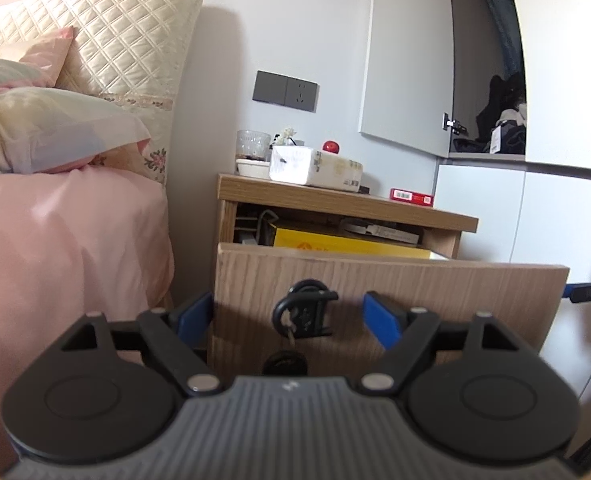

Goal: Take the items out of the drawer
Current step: 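Pull the drawer open with the left gripper, then open the left gripper and back it away from the drawer pull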

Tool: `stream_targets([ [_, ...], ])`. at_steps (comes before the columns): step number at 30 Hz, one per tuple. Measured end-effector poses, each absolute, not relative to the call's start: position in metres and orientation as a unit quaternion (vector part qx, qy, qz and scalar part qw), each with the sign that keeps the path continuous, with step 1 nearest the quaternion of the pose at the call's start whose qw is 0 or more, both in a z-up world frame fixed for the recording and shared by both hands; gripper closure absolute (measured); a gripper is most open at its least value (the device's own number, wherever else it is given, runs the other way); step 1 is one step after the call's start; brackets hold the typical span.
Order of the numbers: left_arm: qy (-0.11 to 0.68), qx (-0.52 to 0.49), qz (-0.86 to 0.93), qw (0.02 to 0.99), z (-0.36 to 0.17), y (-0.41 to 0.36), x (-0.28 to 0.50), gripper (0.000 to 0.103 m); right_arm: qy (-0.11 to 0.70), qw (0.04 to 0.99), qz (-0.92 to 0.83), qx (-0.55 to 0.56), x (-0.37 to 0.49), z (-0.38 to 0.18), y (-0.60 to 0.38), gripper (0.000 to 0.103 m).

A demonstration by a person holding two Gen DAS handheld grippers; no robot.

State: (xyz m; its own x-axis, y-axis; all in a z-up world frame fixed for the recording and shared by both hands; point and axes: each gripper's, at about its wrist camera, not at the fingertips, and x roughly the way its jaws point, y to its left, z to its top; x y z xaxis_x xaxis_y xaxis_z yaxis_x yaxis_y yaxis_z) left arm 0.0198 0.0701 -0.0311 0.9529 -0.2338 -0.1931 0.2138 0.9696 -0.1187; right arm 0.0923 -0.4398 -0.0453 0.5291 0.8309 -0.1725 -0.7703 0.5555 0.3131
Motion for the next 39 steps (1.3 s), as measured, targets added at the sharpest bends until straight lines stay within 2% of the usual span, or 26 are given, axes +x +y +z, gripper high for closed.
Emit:
stream_targets([
  [7,0.107,-0.049,-0.114,0.986,-0.029,0.071,0.015,0.020,0.154,0.869,0.459,0.101,0.088,-0.045,-0.438,0.037],
  [11,0.103,-0.052,-0.118,0.986,-0.028,0.071,0.009,0.014,0.154,0.870,0.458,0.099,0.087,-0.045,-0.437,0.037],
  [21,0.097,-0.031,-0.110,0.989,-0.015,0.059,-0.004,0.009,0.153,0.895,0.413,0.070,0.078,-0.039,-0.423,0.039],
  [39,0.072,0.005,-0.123,0.990,0.032,0.008,-0.023,0.005,0.059,0.937,0.327,0.111,0.054,0.016,-0.389,0.038],
])
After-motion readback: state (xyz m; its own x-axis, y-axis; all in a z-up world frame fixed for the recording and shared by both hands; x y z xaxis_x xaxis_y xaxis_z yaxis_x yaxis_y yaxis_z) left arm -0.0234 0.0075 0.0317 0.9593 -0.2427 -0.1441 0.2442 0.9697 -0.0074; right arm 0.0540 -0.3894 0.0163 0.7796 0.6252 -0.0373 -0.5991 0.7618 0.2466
